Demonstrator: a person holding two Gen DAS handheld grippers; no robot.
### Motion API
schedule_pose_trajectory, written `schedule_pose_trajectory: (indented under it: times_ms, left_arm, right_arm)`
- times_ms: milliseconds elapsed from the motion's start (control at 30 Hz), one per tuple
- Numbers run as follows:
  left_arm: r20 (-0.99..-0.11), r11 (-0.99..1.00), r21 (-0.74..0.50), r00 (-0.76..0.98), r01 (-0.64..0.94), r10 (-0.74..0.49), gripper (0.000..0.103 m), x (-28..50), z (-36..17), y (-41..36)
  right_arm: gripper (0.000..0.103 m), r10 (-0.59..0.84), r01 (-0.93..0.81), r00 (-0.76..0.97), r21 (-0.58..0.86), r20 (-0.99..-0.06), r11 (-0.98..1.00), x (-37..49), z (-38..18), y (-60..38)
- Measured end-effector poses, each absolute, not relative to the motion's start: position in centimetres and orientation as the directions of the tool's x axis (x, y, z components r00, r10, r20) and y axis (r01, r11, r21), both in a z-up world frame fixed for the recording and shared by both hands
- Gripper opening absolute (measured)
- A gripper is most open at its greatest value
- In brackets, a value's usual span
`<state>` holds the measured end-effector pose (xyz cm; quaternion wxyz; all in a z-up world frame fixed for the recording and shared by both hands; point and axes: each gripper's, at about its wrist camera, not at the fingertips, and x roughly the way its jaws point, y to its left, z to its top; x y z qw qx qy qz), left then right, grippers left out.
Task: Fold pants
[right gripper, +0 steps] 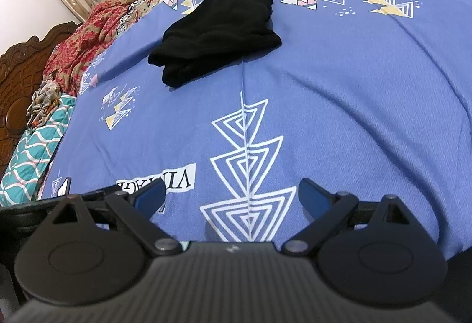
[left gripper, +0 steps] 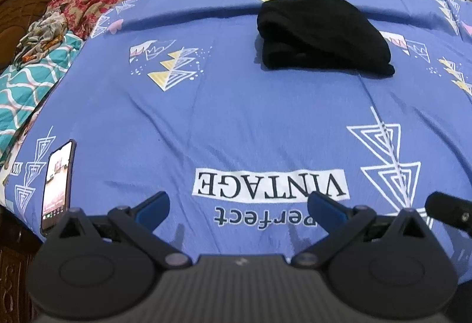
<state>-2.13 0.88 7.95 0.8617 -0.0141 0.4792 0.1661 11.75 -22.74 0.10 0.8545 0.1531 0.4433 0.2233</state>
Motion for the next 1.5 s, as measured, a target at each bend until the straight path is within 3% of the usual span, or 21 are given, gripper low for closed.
schedule_pose_trajectory:
  times_ms: [1500]
  left_arm:
    - [-0.891,0.954,0.184,0.370,-0.237,0.264,0.103,-1.7,4.8,0.5]
  right_arm:
    - [0.098,0.522,-0.246,0.501,0.465,-0.690,0.850,11.9,0.1,-23.1]
